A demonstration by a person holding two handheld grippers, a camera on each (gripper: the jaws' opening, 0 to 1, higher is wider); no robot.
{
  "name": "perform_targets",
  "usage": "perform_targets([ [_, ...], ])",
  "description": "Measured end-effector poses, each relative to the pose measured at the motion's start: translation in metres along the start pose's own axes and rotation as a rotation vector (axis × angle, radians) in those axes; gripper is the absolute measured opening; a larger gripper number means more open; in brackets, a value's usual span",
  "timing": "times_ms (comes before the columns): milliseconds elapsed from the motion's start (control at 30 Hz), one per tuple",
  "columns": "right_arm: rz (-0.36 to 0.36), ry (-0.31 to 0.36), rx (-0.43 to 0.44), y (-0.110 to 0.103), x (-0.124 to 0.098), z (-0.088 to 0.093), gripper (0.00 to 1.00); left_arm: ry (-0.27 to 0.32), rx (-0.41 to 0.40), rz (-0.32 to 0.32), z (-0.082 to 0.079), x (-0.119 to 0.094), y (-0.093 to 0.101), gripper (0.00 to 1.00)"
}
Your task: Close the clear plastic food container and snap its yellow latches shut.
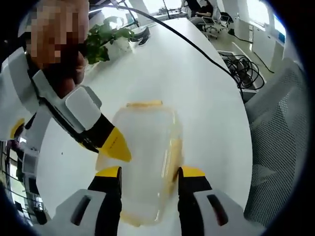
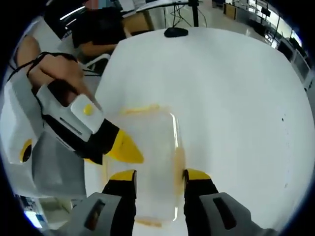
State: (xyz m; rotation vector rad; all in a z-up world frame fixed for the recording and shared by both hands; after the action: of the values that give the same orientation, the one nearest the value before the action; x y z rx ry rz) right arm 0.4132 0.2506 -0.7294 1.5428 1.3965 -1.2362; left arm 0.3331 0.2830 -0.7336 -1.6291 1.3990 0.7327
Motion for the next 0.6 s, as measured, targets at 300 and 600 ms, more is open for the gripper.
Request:
perform_targets([
  [300,-0.011,0.017,0.011,0.001,0.000,0.002,0.36,0.017,0.026,0.004,0.002,-0.006,-0.005,0.41],
  [600,0.019,0.061,0.067,-0.002,-0.002,0.001,0.39,0.023,0.057,0.008,-0.001,-0.002,-0.004,0.44],
])
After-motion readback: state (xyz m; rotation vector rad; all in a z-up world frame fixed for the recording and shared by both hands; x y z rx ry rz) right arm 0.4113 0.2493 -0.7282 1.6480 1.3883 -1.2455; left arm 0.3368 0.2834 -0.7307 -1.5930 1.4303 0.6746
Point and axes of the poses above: the point that each gripper's makers call its tool centre point, and the gripper's own axes: x roughly forward along the fingers, y roughly to its right, z roughly out of its underside, the point moved 5 cm from there along -x, roughly backward along the fingers, and after that the axes turned 9 degrees about z, right-handed, at the moved point
